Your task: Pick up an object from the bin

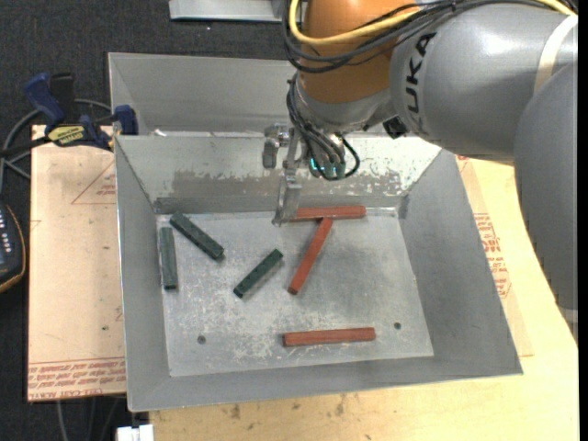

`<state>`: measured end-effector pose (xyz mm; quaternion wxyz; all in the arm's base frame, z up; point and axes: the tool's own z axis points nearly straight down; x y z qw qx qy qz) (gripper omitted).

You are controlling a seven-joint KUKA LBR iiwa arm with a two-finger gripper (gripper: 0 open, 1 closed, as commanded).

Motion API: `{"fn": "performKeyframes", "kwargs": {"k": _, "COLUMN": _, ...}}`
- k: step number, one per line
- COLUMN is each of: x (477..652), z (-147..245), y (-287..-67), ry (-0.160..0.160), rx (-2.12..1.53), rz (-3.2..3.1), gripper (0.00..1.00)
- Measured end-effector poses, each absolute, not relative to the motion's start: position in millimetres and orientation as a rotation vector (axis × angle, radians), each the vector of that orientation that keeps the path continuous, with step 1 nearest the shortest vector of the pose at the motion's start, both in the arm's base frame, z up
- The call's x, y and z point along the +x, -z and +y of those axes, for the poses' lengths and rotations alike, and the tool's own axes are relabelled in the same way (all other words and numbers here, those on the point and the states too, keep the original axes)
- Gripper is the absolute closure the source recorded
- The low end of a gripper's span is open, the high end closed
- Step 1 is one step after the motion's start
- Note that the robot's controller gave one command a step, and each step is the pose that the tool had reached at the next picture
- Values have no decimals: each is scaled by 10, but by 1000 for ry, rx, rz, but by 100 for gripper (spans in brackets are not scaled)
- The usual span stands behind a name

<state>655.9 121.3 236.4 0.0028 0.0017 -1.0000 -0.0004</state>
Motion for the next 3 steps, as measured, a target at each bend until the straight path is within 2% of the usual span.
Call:
{"fn": "performKeyframes", "kwargs": {"k": 1, "x": 6283, "z": 553, "y": -679, "ry": 5, "rx": -151, "rz": -3131, "gripper": 0}}
{"fn": "performKeyframes", "kwargs": {"k": 2, "x": 5861, "z": 1434, "y": -699, "ry": 8, "rx": -39, "rz": -3140, "gripper": 0}}
{"fn": "performKeyframes", "kwargs": {"k": 3, "x": 5889, "z": 1375, "y": -710, "ry": 4, "rx": -55, "rz": -3143, "gripper": 100}}
